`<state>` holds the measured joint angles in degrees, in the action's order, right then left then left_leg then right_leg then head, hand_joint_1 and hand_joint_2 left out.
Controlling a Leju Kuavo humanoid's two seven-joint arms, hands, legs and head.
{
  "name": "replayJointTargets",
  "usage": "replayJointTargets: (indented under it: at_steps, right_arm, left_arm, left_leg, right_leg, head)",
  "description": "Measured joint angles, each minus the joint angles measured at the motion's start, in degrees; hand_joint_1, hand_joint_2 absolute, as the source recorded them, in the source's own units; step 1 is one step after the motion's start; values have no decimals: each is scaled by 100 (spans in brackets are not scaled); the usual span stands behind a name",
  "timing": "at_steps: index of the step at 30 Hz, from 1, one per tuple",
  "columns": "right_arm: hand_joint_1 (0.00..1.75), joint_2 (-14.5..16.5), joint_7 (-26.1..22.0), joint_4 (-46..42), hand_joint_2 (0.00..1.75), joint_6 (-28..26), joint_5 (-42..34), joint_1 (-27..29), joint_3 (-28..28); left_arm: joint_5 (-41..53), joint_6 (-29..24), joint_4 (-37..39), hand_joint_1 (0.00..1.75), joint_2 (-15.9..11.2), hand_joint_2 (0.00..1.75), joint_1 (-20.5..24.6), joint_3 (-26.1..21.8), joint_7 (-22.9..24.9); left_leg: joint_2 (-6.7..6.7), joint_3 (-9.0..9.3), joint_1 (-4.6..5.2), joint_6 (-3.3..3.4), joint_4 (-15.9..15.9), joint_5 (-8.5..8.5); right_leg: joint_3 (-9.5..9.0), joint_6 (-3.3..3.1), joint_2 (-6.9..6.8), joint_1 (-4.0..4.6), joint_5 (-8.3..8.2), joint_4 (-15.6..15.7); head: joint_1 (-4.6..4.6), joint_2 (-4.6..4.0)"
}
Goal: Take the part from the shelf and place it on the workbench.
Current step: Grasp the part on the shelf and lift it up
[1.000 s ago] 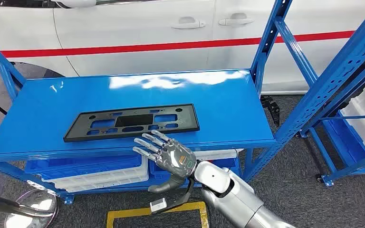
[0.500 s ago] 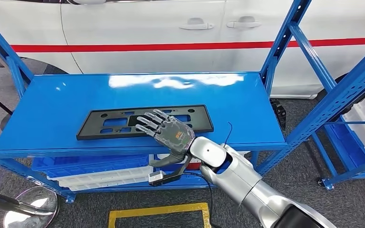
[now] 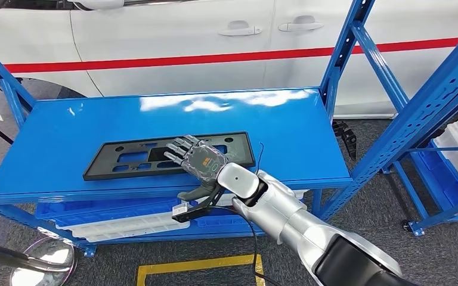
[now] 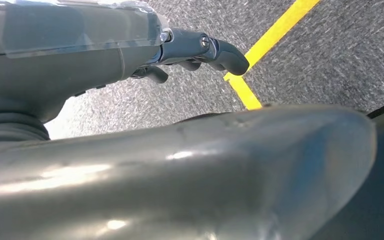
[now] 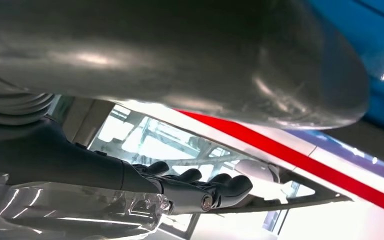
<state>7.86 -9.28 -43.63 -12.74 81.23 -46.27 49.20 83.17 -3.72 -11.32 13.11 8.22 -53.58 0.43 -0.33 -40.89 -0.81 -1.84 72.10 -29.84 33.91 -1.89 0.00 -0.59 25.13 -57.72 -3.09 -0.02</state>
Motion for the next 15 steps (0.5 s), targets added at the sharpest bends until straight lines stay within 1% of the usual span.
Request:
replayJointTargets:
  at_steps: [1, 2, 3, 4, 5, 7, 8, 9, 10, 12, 13, 14, 15]
  right_arm:
    - [0, 22, 20, 38, 0, 12, 4, -12, 4]
    - [0, 48, 60, 84, 0, 44, 9, -32, 7]
    - [0, 79, 122, 142, 0, 95, 14, -62, 9]
    - [0, 116, 207, 222, 0, 157, 15, -100, 11]
    - [0, 156, 303, 327, 0, 209, 9, -142, 11]
    - [0, 241, 487, 578, 87, 266, -18, -246, -2]
    - [0, 272, 565, 713, 131, 278, -32, -309, -16]
    - [0, 295, 636, 844, 175, 286, -40, -378, -33]
    - [0, 306, 706, 982, 175, 293, -44, -442, -54]
    - [0, 312, 830, 1257, 175, 308, -39, -525, -98]
    - [0, 311, 881, 1385, 175, 329, -26, -539, -120]
    - [0, 310, 927, 1494, 175, 361, -13, -544, -142]
    - [0, 309, 979, 1592, 175, 406, 0, -551, -166]
  left_arm:
    - [0, -1, 0, 0, -2, 0, 2, 1, 1]
    - [0, -2, 0, 0, -3, 0, 5, 2, 0]
    - [0, -3, 0, 0, -3, 0, 12, 6, -1]
    - [4, -3, 0, 0, -3, 0, 19, 13, -1]
    - [8, -2, 0, 0, -3, 0, 24, 23, 0]
    - [18, 7, 0, 0, -2, 0, 31, 45, 4]
    - [20, 16, 0, 0, 0, 0, 33, 54, 7]
    - [24, 27, 0, 0, 3, 0, 40, 62, 8]
    - [29, 40, 0, 0, 5, 0, 47, 71, 9]
    - [49, 65, 0, 0, 7, 0, 49, 83, 15]
    - [61, 73, 0, 0, 7, 0, 43, 86, 21]
    - [70, 77, 0, 0, 7, 0, 38, 87, 30]
    - [77, 79, 0, 0, 7, 0, 35, 89, 39]
  left_leg:
    - [3, 183, -3, 9, -402, 237]
    - [6, 386, 0, 28, -815, 413]
    - [6, 544, 10, 57, -1149, 530]
    - [4, 635, 22, 89, -1351, 576]
    - [1, 653, 35, 122, -1402, 554]
    - [-3, 644, 29, 191, -1428, 572]
    - [-3, 651, 18, 229, -1445, 584]
    - [-1, 658, 5, 265, -1466, 598]
    - [1, 665, -5, 294, -1482, 607]
    - [0, 663, 1, 321, -1483, 606]
    - [-1, 664, 3, 324, -1481, 604]
    - [-3, 664, 3, 323, -1477, 601]
    - [-5, 666, 4, 319, -1470, 597]
  right_leg:
    - [-17, 12, 5, -1, 16, -7]
    - [-30, 30, 10, 6, 33, -17]
    - [-32, 53, 15, 15, 46, -29]
    - [-27, 78, 19, 25, 53, -38]
    - [-16, 105, 20, 33, 51, -39]
    - [-4, 162, 18, 33, 55, -39]
    - [13, 189, 16, 30, 94, -83]
    - [76, 213, 15, 28, 189, -223]
    - [199, 232, 14, 23, 339, -488]
    - [587, 255, 14, 18, 680, -1270]
    - [756, 263, 13, 17, 764, -1582]
    - [842, 264, 13, 17, 742, -1706]
    - [813, 257, 12, 17, 608, -1592]
  head:
    - [0, 0]
    - [0, 0]
    - [0, 0]
    - [1, 0]
    - [1, 0]
    - [1, 0]
    - [1, 0]
    - [2, 0]
    - [2, 0]
    - [1, 0]
    - [1, 0]
    - [1, 0]
    - [1, 0]
